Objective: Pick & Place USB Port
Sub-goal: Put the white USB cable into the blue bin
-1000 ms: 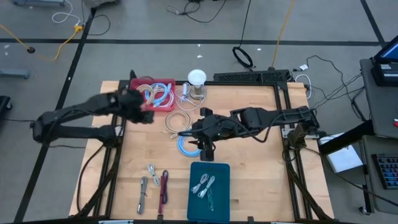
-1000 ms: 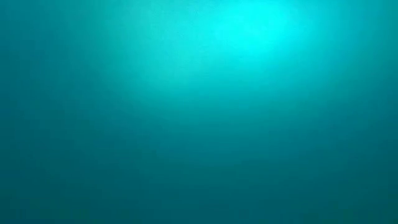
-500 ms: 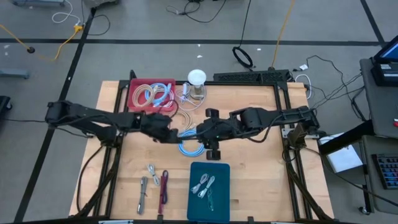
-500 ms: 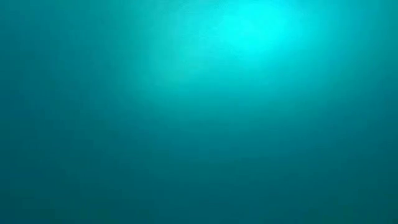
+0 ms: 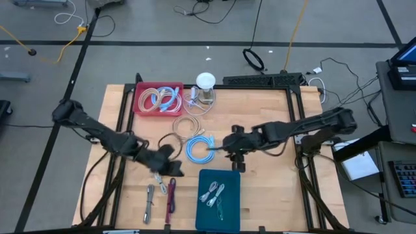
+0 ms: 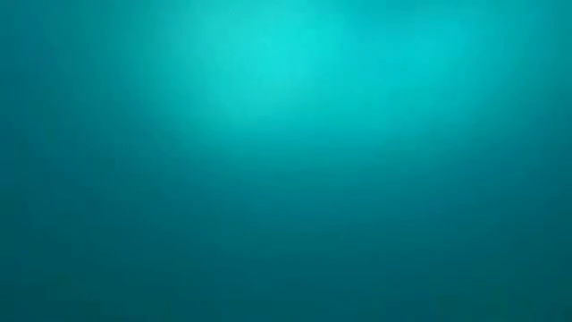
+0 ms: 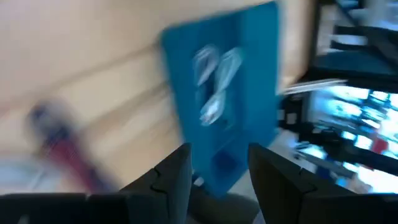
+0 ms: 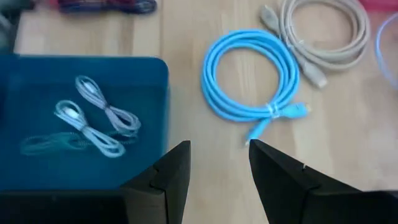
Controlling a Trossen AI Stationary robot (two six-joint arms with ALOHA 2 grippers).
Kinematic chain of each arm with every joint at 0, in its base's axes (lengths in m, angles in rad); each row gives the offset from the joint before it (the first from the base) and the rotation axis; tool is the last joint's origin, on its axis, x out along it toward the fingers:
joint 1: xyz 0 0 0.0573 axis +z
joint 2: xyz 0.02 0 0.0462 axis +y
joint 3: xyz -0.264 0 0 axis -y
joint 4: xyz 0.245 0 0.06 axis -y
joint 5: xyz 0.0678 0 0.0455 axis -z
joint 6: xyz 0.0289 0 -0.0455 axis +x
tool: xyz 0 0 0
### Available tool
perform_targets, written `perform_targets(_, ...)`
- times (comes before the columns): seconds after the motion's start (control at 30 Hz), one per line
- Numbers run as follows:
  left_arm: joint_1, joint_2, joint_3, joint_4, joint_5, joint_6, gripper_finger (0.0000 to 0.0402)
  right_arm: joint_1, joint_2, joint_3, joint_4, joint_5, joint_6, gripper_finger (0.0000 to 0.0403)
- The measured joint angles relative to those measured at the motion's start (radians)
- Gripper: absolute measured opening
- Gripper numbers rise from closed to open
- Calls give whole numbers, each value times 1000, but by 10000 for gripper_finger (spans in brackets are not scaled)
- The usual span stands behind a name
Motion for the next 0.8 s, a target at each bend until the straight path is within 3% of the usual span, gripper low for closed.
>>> perform_targets(0.2,-160,44,88,-439,16,-373,159,-2,-169,-175,217,-1,103,155)
perform_targets(0.33,-210,100,92,-515,62,-521,159,7,-247,-196,288,4,107,155)
perform_targets(0.8,-140,304,92,-449,182,-431,159,105,-301,-196,455,83,83,155)
